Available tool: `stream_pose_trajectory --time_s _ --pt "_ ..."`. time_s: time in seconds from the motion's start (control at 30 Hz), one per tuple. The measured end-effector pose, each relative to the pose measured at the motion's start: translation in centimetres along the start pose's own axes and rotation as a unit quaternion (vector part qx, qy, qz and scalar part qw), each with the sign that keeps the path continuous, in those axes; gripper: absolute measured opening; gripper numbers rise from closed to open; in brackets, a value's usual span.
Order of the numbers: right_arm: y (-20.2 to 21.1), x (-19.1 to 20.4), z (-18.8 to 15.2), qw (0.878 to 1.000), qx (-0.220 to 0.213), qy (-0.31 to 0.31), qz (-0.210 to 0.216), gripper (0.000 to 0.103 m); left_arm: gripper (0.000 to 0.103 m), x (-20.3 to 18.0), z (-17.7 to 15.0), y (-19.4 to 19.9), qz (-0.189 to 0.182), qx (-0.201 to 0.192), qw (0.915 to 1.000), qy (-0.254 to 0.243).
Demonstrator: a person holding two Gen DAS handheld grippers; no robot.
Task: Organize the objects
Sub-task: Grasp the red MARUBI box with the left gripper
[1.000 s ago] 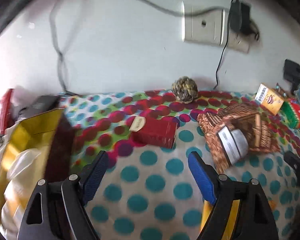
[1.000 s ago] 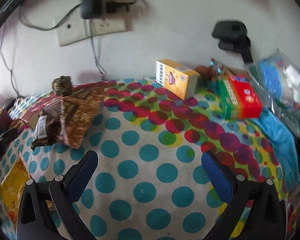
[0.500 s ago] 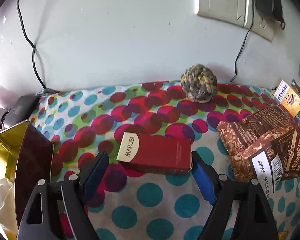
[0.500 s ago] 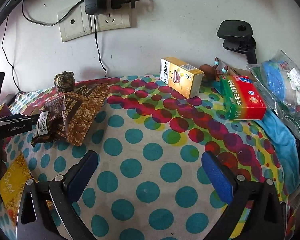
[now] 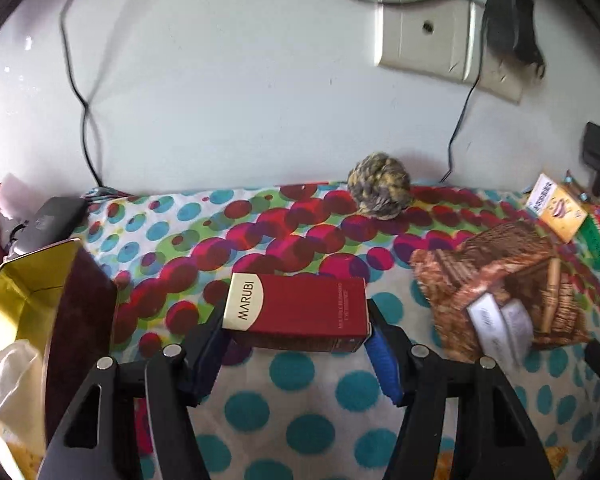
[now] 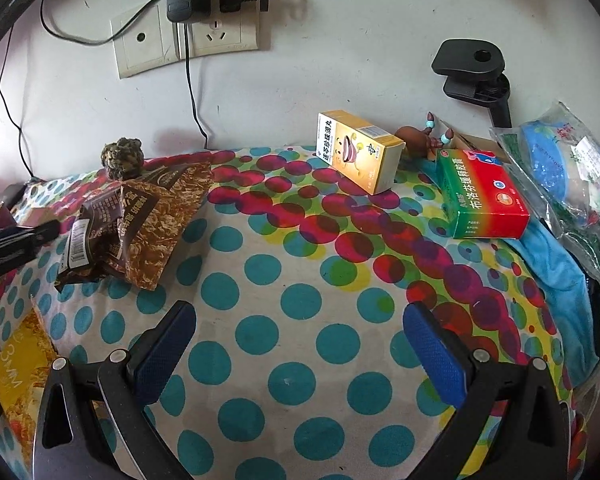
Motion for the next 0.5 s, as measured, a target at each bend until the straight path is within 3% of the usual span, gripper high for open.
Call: stream_pose_trajectory --time_s 0.5 --pt "-0.8 0.6 -0.1 0.999 0.024 0.021 -0.026 0.103 0.064 1.9 -4.8 9.3 0.046 -0.004 0.9978 0.048"
Point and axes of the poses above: each gripper's, at about its wrist camera, not at the fingertips, and y roughly against the way its jaws point, x to its left, z to its top, the point moved 2 cm from there along -y, roughly the way its jaws point, and after that the axes turned 5 degrees about z, right-handed, at the moved point
